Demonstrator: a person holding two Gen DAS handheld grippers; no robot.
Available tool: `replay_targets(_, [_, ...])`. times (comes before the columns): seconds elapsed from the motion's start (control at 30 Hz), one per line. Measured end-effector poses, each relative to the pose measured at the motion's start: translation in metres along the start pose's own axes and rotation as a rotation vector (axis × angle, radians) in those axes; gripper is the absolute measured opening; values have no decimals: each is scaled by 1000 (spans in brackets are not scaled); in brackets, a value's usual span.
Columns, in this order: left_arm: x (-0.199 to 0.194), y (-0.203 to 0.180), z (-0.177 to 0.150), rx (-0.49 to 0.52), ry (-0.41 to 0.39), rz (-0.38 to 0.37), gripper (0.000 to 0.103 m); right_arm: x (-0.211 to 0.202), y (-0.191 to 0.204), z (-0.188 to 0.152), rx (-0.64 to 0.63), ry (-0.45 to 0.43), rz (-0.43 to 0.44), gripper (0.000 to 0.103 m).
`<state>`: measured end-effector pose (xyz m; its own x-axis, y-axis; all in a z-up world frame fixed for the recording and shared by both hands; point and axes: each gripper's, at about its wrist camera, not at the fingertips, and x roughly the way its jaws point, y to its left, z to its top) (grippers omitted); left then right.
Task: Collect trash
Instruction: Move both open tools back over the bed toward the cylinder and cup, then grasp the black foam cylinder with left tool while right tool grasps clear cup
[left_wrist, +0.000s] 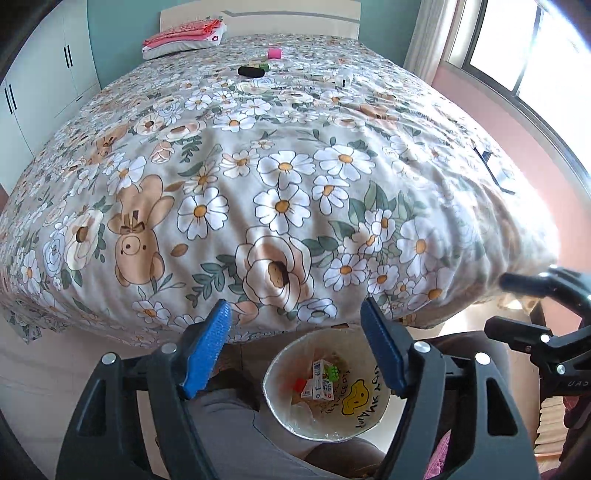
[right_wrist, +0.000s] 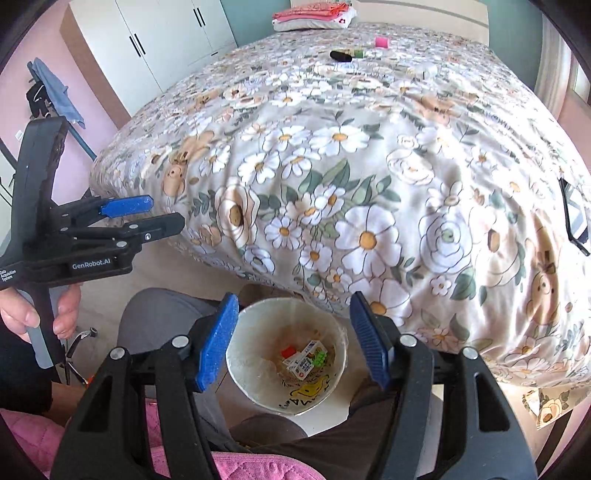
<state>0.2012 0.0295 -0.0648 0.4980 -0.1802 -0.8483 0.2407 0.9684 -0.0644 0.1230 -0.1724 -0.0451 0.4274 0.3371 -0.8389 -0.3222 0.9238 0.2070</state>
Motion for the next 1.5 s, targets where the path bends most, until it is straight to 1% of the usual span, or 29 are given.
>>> replay_targets(0.13, [-10, 5, 32, -28, -29, -22, 78, -24, -10, 33, 1, -76, -19, 64])
replay_targets(0.33, [-11, 5, 82, -41, -91, 12, 80, -39, -32, 81, 11, -170, -67, 65])
replay_targets(0.43, [-7, 6, 110, -62, -112, 17, 82, -37, -43, 105, 17, -194, -86, 65])
replay_targets(0.53, [0, 7, 139, -77, -131, 24, 84, -33, -56, 128, 37, -215, -103, 68])
replay_targets(0.77, [34, 16, 213, -124, -138, 27, 84, -16, -89, 189, 75, -253, -137, 69])
replay_targets(0.97, [75, 30, 281, -185, -132, 35, 85, 12, -127, 250, 118, -270, -177, 70])
replay_targets(1.17, [124, 48, 354, -230, -120, 96, 85, 55, -180, 320, 199, -260, -216, 70])
replay_targets(1.2, [134, 51, 367, -234, -108, 99, 85, 63, -189, 331, 213, -254, -222, 70])
replay_targets(1.33, [172, 61, 416, -225, -88, 179, 85, 99, -228, 375, 285, -231, -260, 71])
replay_targets(1.43, [199, 71, 449, -252, -64, 193, 85, 130, -254, 405, 336, -194, -258, 71])
replay_targets(1.5, [217, 76, 467, -264, -55, 187, 85, 151, -268, 424, 365, -171, -267, 71])
